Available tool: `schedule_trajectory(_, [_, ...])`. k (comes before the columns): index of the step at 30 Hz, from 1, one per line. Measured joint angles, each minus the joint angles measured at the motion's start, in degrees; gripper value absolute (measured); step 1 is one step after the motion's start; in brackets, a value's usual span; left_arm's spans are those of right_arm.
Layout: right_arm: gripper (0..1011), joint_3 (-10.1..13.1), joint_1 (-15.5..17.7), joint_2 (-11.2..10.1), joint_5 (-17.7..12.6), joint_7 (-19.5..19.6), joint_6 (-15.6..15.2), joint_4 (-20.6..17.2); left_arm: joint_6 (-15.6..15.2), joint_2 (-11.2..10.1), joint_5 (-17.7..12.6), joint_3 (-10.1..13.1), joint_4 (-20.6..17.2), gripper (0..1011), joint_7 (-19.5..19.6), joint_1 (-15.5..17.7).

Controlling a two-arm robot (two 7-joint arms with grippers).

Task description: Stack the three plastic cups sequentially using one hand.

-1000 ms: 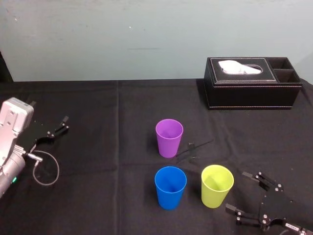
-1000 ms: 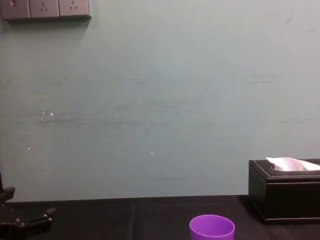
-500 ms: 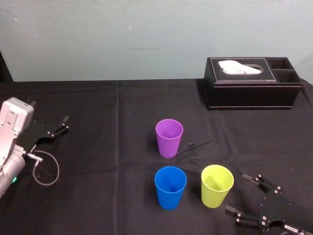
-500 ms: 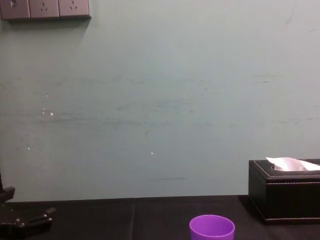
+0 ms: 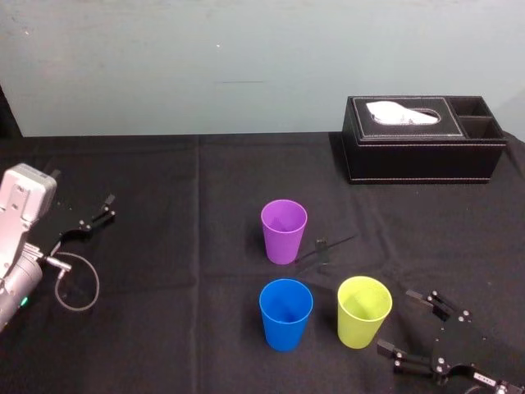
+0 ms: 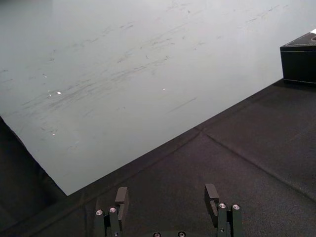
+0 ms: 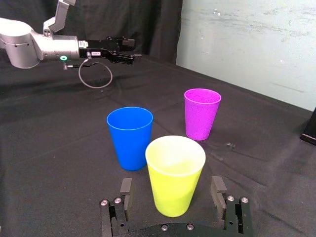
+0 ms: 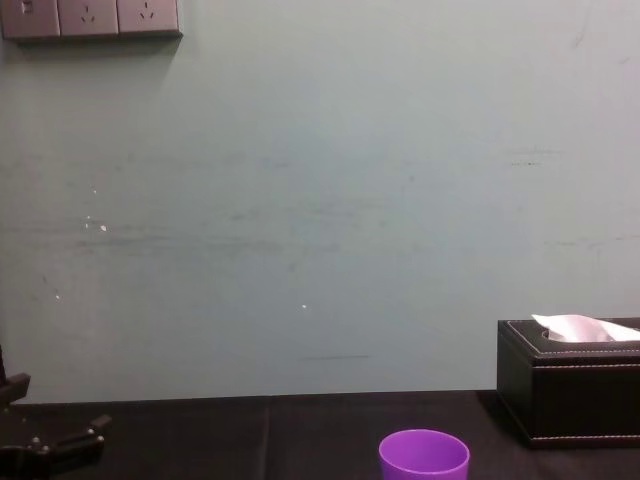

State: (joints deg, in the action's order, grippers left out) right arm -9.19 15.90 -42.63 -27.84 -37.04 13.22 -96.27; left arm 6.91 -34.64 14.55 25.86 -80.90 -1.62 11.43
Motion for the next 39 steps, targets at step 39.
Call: schedule_trajectory(39, [1000,-5.2,-6.4,2.5,0.0,-1.2,-1.4,4.8,0.0,0.0,0.0,0.0,0.0,1010,0.0,0.0])
